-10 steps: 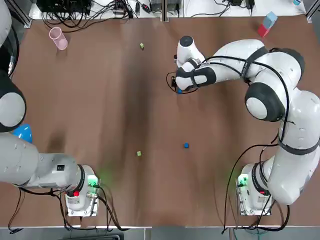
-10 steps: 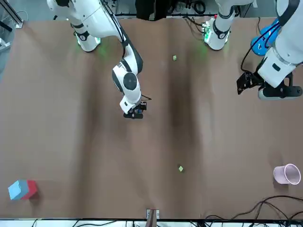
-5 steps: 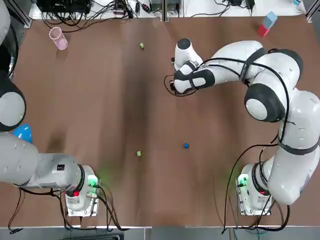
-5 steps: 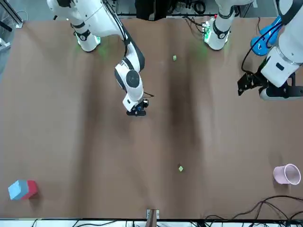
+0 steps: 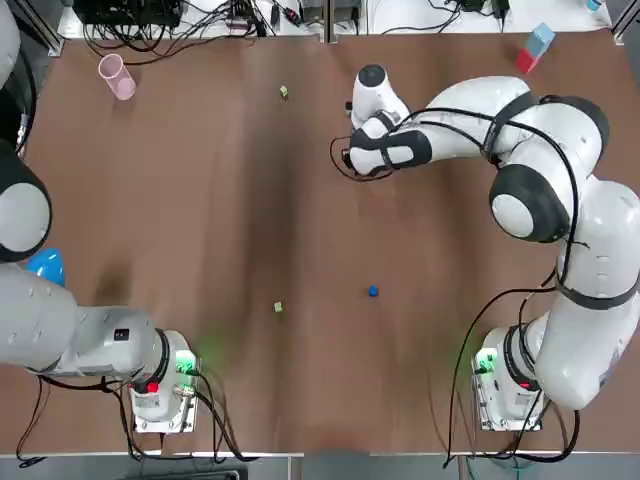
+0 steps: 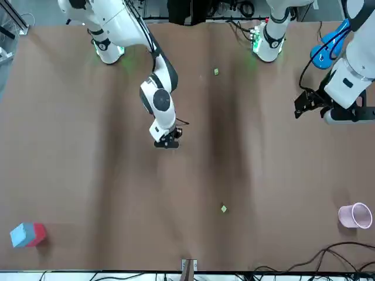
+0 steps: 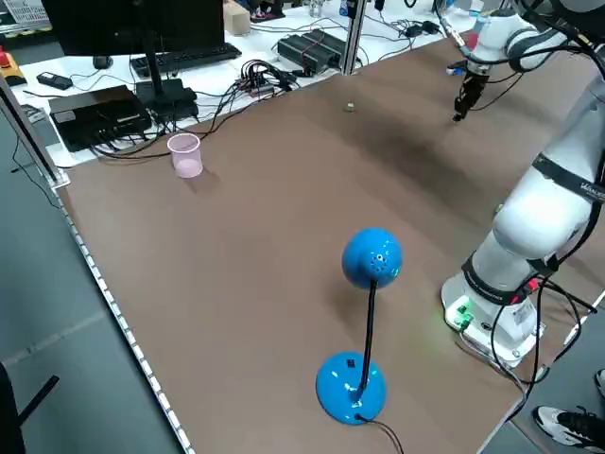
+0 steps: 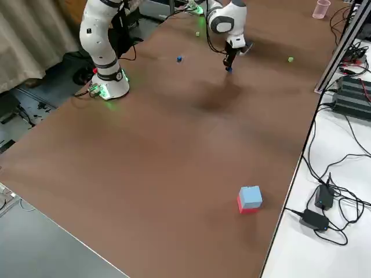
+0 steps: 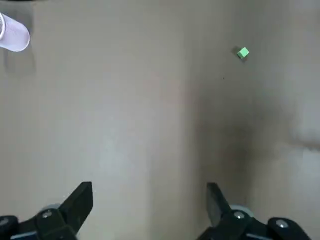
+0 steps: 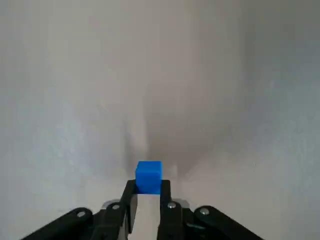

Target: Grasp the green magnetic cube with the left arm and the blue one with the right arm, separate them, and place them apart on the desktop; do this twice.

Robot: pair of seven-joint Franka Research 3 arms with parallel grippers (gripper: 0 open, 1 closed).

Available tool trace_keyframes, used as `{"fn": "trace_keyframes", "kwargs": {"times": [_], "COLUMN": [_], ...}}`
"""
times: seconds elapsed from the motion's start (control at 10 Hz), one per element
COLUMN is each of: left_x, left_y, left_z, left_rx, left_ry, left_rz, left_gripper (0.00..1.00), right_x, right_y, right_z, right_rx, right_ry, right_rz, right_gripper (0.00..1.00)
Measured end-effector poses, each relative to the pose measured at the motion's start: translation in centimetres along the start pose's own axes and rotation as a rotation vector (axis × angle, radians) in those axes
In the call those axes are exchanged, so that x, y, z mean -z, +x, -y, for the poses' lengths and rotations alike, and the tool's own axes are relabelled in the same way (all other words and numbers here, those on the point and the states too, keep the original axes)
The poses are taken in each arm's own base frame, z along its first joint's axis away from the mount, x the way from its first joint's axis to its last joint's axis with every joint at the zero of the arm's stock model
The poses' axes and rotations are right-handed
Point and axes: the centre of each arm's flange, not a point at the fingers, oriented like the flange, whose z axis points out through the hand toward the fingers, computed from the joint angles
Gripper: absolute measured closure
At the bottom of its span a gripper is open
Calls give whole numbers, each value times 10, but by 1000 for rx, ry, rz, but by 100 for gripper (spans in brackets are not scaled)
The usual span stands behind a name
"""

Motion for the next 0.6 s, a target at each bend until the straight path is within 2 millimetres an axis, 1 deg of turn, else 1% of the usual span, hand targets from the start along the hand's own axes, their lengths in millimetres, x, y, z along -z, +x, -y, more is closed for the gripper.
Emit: {"fn": "trace_keyframes", "kwargs": {"times": [0.1,0.3,0.4,0.5,0.6], "left_x": [0,1,2,2,3], "left_y": [0,0,0,1,3], "left_z": [0,0,1,3,14], "left_rx": [0,1,1,9,28], "left_ry": [0,-1,-1,-1,-1], "left_rz": [0,-3,-4,-4,-5], "left_gripper": [0,0,0,0,0], "right_x": [15,56,74,85,93], "right_y": [15,62,87,105,121], "right_z": [1,-8,-13,-10,1], "right_rx": [-13,-49,-52,-52,-48], "right_ry": [21,61,59,49,46], "right_rz": [-31,-102,-110,-104,-107], "right_gripper": [78,78,78,78,78]}}
